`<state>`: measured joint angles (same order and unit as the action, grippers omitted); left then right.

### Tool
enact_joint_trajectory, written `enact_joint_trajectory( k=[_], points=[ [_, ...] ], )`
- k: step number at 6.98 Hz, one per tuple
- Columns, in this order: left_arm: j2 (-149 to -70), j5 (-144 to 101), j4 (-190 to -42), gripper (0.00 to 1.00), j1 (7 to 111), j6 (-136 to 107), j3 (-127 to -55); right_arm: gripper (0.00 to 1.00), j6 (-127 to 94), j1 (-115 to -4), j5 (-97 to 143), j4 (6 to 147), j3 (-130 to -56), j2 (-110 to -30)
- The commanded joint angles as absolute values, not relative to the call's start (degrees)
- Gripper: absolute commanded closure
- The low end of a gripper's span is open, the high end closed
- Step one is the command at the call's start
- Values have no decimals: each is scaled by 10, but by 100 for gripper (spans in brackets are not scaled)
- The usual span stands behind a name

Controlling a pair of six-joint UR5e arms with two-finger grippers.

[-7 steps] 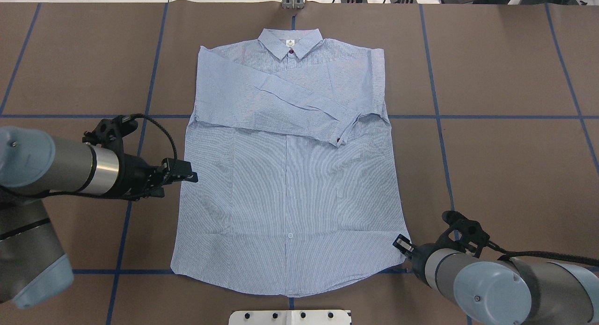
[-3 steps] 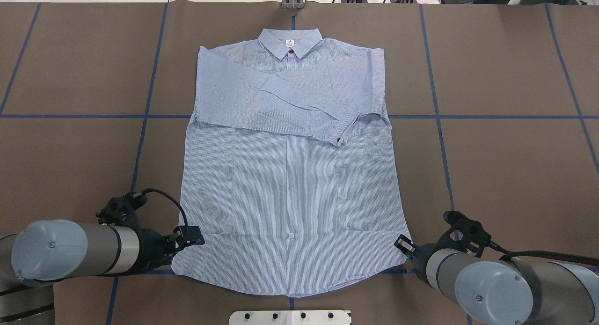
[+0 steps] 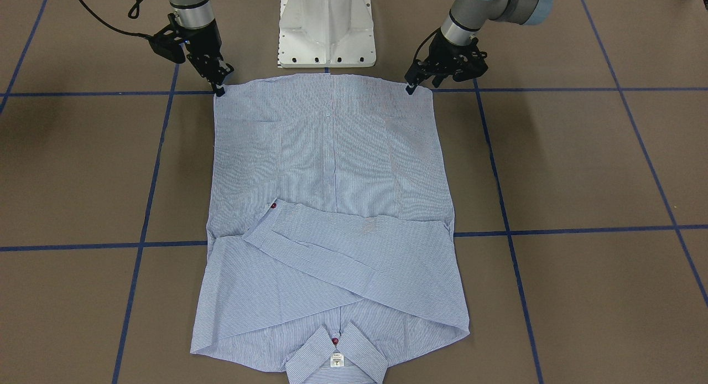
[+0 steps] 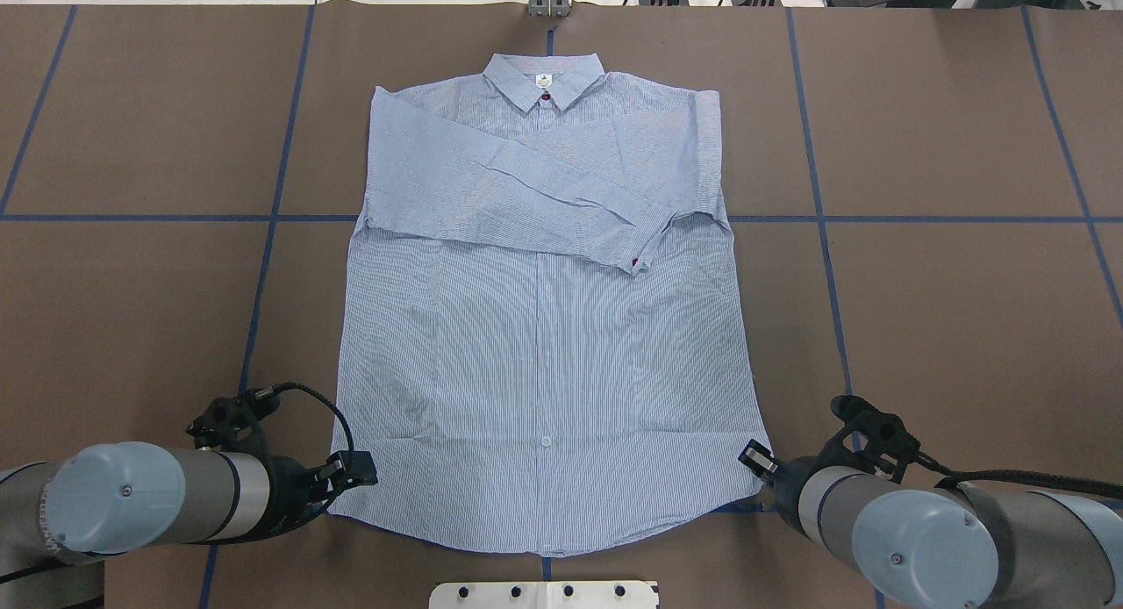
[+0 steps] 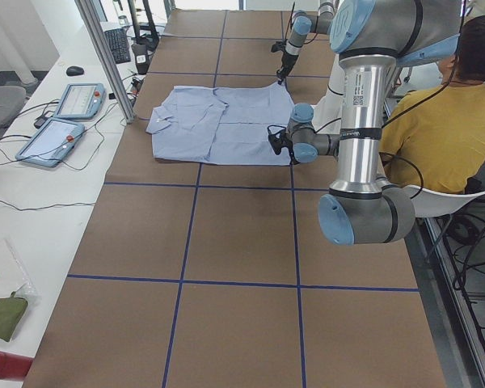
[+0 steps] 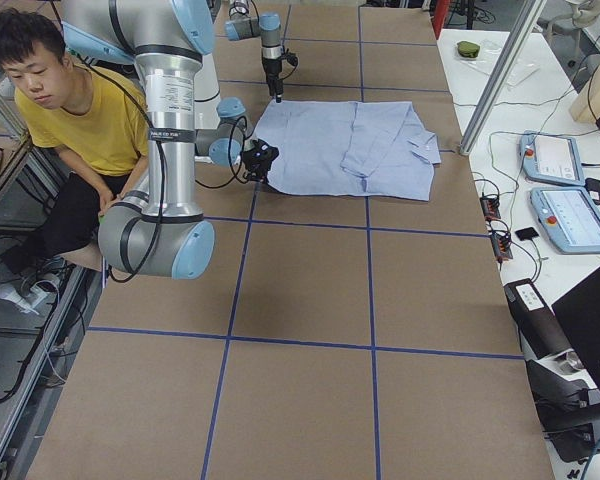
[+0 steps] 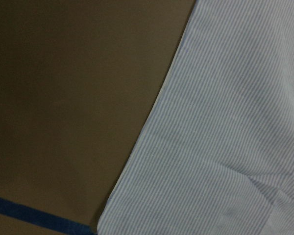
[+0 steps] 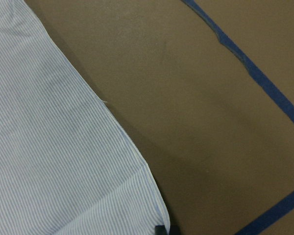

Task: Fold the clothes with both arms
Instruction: 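Lower both grippers and grasp the two hem corners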

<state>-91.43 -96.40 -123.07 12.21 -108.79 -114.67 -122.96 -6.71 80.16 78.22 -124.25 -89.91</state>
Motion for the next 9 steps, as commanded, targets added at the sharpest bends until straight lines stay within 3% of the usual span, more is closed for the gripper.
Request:
enact_joint_trajectory(
  k=[1, 3, 4, 5, 6, 7, 9],
  points=[
    [-910, -962, -1226, 13, 120, -1088, -1141, 100, -1230, -67, 802, 782, -1243, -899],
    [-910, -962, -1226, 24, 120, -1088, -1137, 100, -1230, -67, 802, 782, -1242, -898],
    [-911, -962, -1226, 37, 120, -1090, -1137, 100, -1230, -67, 802, 782, -1242, -899],
    [-910, -962, -1226, 60, 120, -1091, -1136, 100, -1230, -67, 802, 782, -1242, -899],
    [-907, -952, -1224, 75, 120, -1091, -1137, 100, -1230, -67, 802, 782, -1242, -898],
    [-907, -950, -1223, 100, 120, -1091, -1137, 100, -1230, -67, 802, 782, -1242, -898],
    [-890, -950, -1223, 100, 122, -1101, -1164, 100, -1230, -67, 802, 782, -1245, -898]
  ],
)
